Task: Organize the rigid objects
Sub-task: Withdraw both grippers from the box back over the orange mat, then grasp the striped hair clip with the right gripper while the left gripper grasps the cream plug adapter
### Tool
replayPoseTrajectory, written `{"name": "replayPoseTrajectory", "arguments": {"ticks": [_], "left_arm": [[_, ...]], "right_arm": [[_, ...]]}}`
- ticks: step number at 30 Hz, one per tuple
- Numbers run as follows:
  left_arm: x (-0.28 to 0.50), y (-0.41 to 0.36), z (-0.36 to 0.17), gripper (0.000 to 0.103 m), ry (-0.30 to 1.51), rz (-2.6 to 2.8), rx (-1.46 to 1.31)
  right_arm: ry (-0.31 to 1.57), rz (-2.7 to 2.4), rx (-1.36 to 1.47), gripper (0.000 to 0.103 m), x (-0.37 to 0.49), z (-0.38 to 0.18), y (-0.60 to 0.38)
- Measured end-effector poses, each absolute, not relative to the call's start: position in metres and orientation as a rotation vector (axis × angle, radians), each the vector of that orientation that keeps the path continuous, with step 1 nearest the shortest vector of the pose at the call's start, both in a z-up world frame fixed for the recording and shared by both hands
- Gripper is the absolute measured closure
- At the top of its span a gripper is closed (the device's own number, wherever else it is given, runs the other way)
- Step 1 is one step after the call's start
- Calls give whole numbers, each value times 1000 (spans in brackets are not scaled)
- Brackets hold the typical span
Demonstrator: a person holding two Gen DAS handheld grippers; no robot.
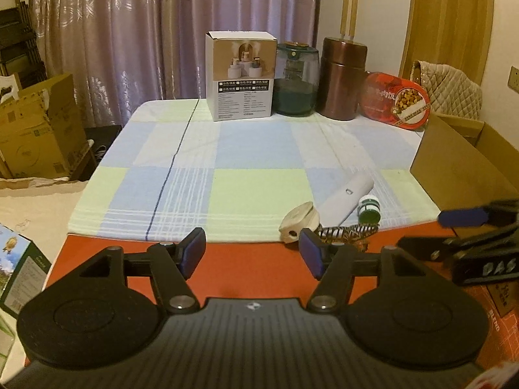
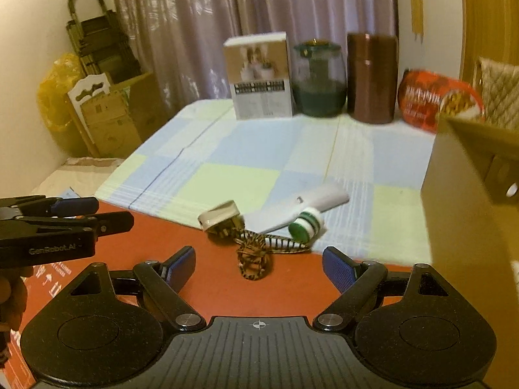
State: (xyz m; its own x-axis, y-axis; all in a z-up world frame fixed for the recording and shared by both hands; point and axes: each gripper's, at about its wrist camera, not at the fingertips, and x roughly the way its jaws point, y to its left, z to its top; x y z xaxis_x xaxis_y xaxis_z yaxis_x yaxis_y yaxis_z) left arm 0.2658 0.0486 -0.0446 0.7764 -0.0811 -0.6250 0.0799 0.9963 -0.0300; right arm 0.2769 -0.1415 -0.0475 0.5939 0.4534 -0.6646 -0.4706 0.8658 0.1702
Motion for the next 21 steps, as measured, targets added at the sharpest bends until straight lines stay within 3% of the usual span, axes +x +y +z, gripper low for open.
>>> {"name": "replayPoseTrajectory", "arguments": {"ticks": [4, 7, 21], "left_arm": [[281, 53, -50, 44, 684, -91, 6], [290, 53, -55, 44, 680, -75, 45], [325, 59, -76, 44, 722, -114, 28]], "right_arm": [[799, 548, -23, 21, 289, -61, -131], [821, 557, -34, 32, 297, -69, -122], [916, 529, -10, 62, 344, -106, -103]]}}
